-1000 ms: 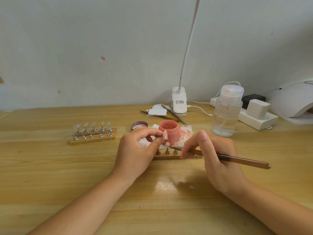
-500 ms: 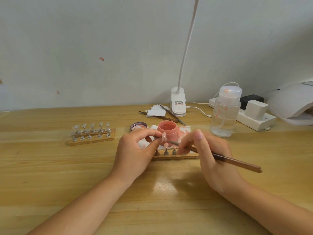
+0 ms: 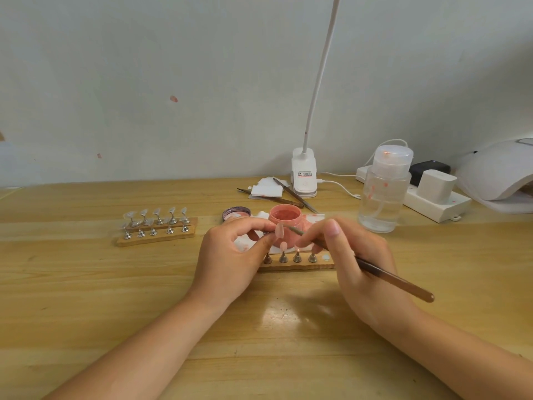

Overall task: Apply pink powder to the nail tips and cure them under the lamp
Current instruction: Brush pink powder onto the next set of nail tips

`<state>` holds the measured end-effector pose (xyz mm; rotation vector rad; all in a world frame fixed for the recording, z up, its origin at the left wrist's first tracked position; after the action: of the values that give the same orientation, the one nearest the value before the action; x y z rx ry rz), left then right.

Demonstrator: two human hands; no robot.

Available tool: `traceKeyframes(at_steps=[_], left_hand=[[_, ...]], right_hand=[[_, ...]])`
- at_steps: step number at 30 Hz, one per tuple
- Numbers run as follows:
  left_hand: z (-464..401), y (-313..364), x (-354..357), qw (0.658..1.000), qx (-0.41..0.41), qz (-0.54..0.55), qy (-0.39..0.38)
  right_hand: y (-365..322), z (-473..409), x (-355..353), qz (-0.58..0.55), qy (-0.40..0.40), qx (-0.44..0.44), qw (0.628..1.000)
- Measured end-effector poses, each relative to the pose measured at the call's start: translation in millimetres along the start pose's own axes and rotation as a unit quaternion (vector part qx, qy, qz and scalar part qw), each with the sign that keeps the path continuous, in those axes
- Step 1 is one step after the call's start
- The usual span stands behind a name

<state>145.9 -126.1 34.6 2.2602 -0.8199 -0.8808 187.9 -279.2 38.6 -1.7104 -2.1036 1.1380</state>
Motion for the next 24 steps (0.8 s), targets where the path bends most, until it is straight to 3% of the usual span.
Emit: traceKeyframes(at_steps=[12, 24], left_hand=[[0.8, -0.6, 0.1, 1.0, -0.011, 0.018, 0.007], [-0.2, -0.5, 0.6, 0.999, 0.026, 0.003, 0.02]], right_hand=[[-1.1, 1.4, -2.1, -0.041, 0.0, -0.007, 0.999], [-6.7, 1.1, -1.7, 0.036, -0.002, -0.048, 0.998]])
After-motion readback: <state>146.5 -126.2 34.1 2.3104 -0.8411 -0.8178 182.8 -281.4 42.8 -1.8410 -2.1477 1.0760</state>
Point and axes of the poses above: each hand's wrist, its own z-axis away from the middle knuckle, its own x-axis out of the palm, y = z × x, the point moved 6 cm from there along -z, towards the middle knuckle, and after that the axes turned 2 degrees about -y, right-handed, at the moved point
